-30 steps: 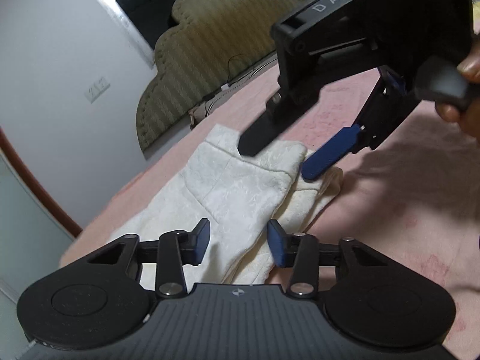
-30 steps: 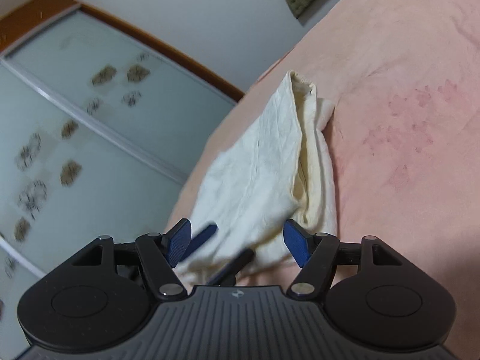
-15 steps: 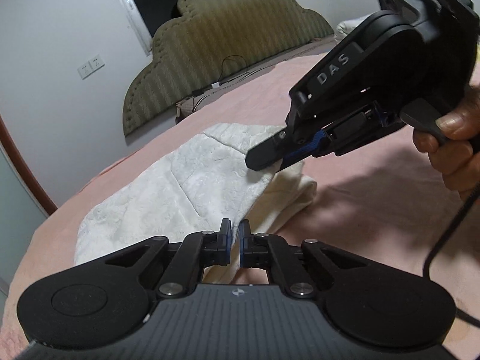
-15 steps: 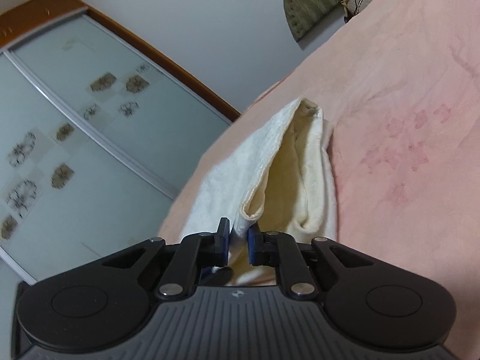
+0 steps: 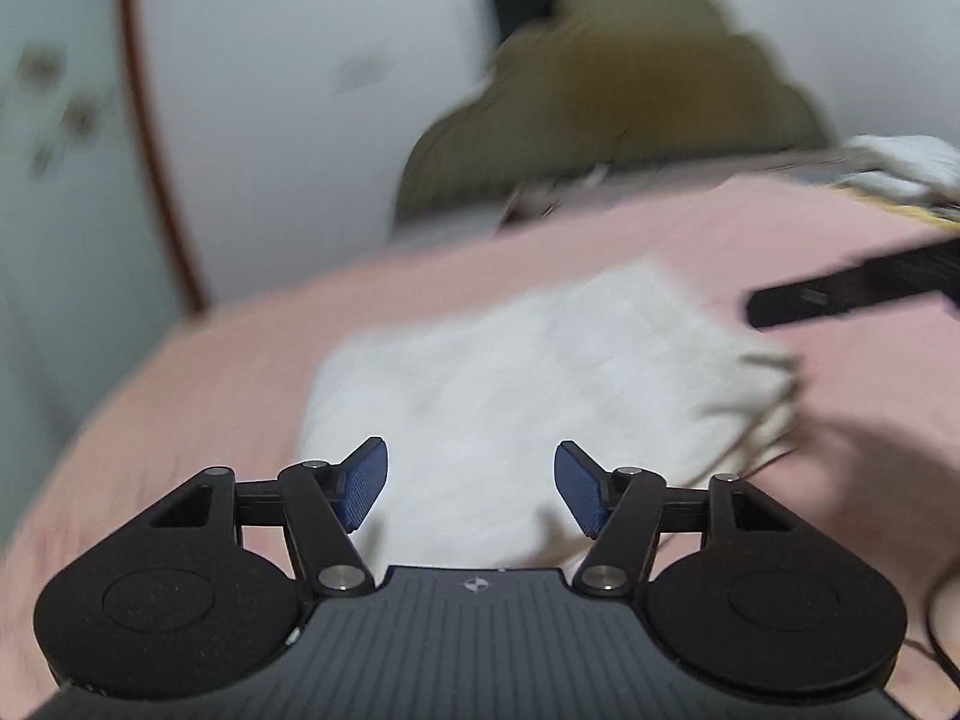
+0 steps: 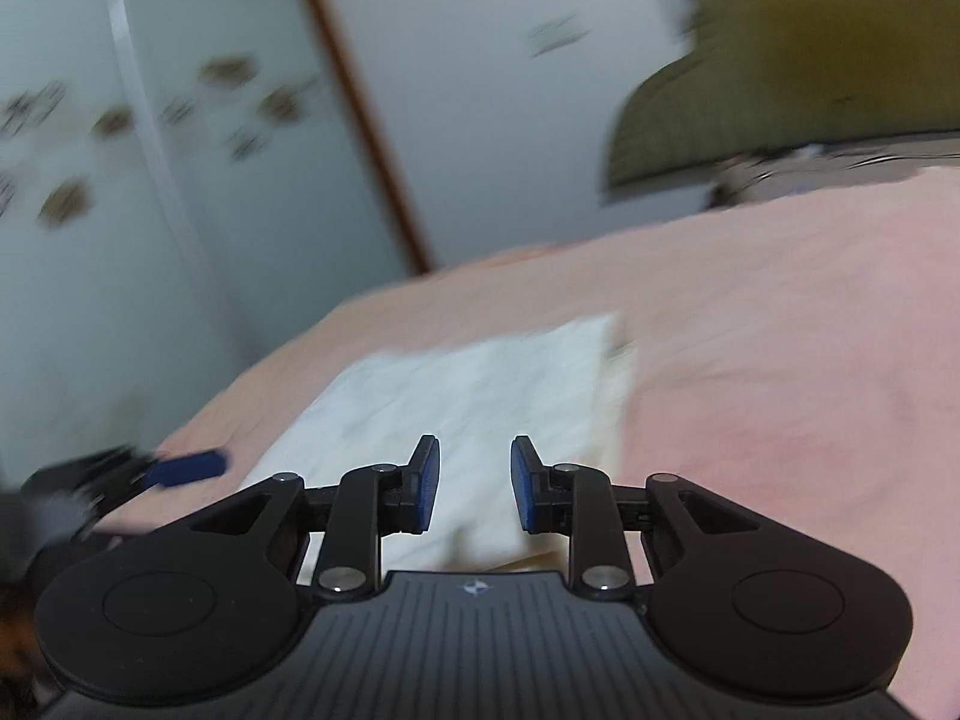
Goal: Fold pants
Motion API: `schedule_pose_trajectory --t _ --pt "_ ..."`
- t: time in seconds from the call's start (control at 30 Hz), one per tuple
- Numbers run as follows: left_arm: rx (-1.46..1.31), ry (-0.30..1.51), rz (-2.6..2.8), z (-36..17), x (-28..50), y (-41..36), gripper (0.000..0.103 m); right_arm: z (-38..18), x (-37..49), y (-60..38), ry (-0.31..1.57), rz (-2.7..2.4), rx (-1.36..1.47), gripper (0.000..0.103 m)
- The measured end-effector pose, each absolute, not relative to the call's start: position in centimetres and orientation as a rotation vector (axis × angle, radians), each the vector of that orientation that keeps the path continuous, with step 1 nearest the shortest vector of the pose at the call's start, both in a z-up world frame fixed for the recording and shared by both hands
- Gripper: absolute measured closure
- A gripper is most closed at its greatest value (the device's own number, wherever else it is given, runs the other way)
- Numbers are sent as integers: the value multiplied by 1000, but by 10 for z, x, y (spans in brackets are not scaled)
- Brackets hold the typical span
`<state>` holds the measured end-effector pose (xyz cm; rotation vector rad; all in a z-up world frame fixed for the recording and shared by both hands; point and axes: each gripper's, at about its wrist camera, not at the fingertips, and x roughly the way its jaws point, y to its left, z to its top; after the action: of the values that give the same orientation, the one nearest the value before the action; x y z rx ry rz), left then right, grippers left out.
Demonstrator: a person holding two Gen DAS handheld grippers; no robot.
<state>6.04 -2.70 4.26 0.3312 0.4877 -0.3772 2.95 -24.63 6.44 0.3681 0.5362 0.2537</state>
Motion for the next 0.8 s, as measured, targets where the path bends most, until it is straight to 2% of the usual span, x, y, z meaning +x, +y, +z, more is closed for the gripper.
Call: schedule_pose_trajectory --t 0.07,0.2,0.27,0.33,0.37,0.47,0.53,0.6,0.8 --pt "303 598 -363 31 71 -19 47 50 39 -239 611 234 339 79" --pt "334 502 -334 42 45 -19 46 58 22 -240 552 180 367 78" --pt "316 464 -322 48 38 -21 37 65 18 -232 530 188 308 75" --pt "285 491 -335 47 46 -24 29 59 24 -226 572 198 266 67" --pt "280 531 -331 42 51 -28 29 53 29 -226 599 188 252 59" --pt "221 587 -294 39 54 -27 27 59 14 -226 573 144 291 59" --pt "198 598 -283 41 48 -24 24 69 -2 -216 523 156 281 49" --pt "198 621 -261 41 45 -24 23 71 -9 -201 522 169 235 21" --pt "156 661 -246 36 35 -19 22 51 -11 -172 639 177 169 20"
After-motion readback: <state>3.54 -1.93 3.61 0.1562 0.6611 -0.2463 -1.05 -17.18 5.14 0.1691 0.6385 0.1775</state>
